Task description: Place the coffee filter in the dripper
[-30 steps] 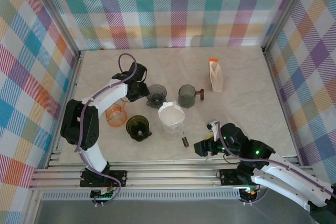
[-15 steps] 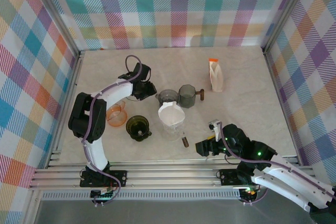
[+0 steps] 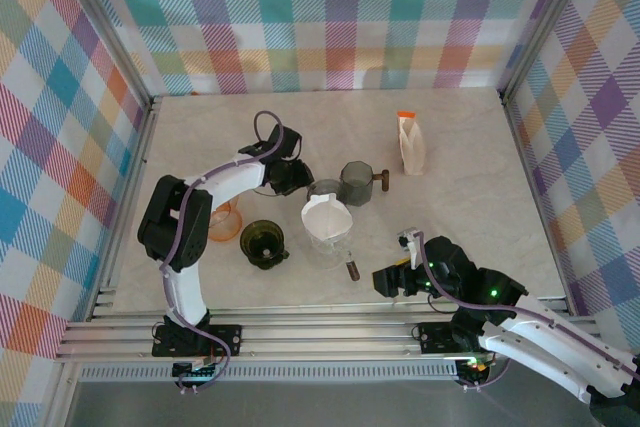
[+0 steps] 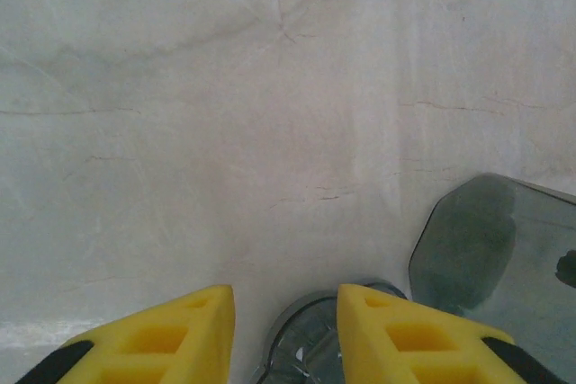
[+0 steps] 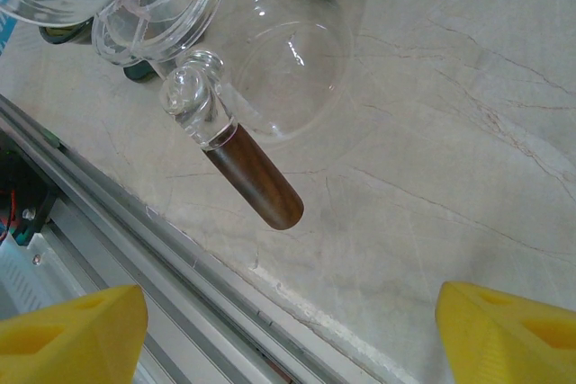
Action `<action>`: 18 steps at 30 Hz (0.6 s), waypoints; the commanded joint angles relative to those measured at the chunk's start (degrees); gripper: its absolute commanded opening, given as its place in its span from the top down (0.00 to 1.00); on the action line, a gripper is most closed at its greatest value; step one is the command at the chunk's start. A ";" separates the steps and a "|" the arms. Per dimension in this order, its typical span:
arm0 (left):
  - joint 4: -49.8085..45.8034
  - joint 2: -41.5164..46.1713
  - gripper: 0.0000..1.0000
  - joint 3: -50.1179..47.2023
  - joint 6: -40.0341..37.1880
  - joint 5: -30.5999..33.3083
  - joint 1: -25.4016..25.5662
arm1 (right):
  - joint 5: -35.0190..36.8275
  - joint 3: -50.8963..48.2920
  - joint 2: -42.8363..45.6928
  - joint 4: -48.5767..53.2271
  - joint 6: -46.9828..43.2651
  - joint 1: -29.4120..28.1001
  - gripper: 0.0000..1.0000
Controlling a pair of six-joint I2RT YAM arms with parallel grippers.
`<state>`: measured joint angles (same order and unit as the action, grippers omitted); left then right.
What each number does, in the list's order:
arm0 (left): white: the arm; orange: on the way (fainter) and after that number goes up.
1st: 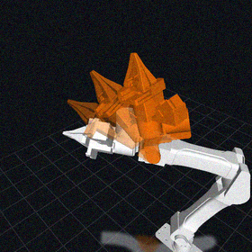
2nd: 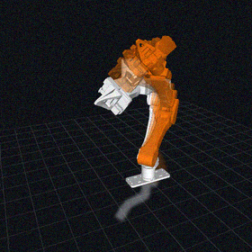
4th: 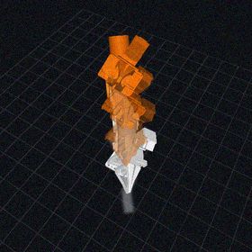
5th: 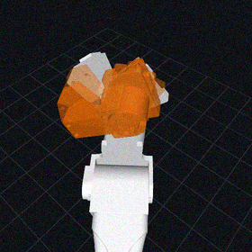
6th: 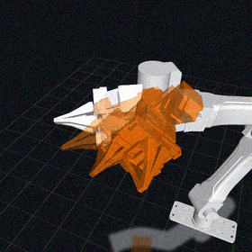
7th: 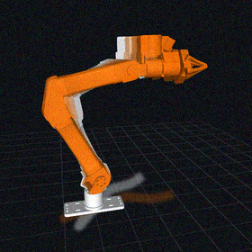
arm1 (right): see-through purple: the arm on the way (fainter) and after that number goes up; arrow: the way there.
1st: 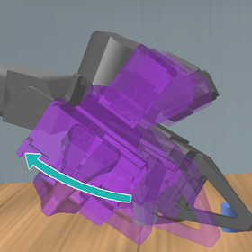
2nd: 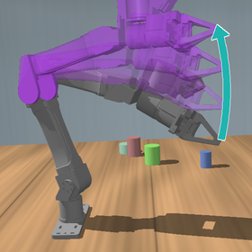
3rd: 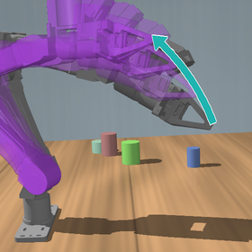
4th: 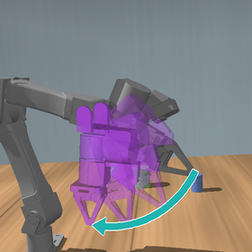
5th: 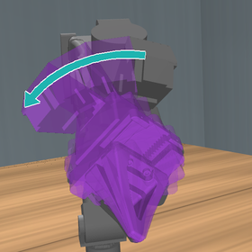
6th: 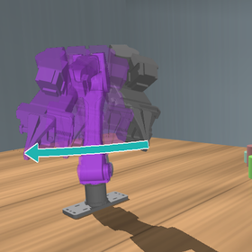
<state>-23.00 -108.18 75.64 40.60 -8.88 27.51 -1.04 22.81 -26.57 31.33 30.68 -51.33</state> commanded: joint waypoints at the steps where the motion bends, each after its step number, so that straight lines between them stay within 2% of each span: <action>1: -0.94 0.69 0.64 0.13 0.93 -0.32 0.29 | -2.47 -0.90 -0.13 -1.40 -1.12 0.27 0.17; 4: -3.27 2.98 0.62 -0.27 0.62 1.57 -1.36 | -6.43 -1.31 -1.71 -4.03 -3.12 0.31 0.19; 8: -4.25 8.67 0.53 -4.03 0.64 2.42 -5.36 | -9.47 -1.97 -4.52 -8.78 -5.50 0.17 0.20; 12: -4.36 16.54 0.46 -8.79 0.79 1.92 -8.62 | -10.49 -2.67 -7.44 -13.89 -7.92 -0.08 0.22; 18: -6.30 29.04 0.38 -15.03 1.41 0.94 -9.14 | -9.00 -4.71 -12.28 -22.42 -11.02 -1.23 0.29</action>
<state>-26.48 -83.70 63.29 41.21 -7.05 18.17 -9.72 19.40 -37.54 16.12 22.76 -51.90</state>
